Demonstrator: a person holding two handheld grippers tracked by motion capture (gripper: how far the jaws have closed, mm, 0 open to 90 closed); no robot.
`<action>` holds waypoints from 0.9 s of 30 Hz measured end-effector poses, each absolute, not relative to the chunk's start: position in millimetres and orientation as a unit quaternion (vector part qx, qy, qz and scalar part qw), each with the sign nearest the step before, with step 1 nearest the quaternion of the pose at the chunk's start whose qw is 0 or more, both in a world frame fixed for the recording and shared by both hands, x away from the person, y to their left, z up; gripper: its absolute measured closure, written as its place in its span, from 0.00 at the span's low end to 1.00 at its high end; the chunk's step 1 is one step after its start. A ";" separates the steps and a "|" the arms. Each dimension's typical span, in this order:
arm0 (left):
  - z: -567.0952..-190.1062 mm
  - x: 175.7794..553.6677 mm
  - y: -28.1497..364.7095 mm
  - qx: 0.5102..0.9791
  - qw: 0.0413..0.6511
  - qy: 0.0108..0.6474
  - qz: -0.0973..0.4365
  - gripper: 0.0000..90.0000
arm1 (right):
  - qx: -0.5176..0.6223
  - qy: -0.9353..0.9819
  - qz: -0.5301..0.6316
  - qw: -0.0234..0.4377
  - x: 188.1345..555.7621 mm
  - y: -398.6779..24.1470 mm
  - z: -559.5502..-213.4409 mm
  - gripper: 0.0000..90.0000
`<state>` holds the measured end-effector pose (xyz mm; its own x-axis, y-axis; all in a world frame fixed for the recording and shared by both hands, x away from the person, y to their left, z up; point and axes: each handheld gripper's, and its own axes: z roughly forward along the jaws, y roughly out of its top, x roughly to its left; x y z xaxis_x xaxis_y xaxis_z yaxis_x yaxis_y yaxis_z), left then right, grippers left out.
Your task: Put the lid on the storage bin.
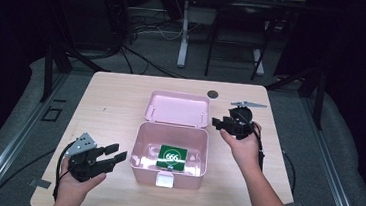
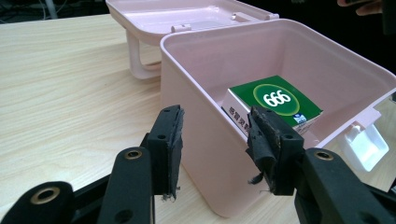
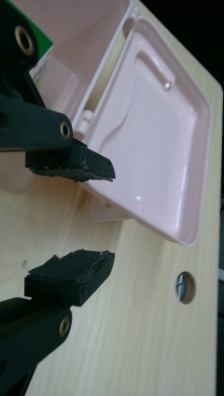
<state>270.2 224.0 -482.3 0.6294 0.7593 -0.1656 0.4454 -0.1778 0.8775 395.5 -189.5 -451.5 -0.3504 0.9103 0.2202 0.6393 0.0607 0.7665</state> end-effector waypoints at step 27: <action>-477.9 281.6 204.8 0.776 0.484 0.375 0.152 0.64 | 0.564 0.722 0.369 0.154 444.0 -167.0 -439.5 0.68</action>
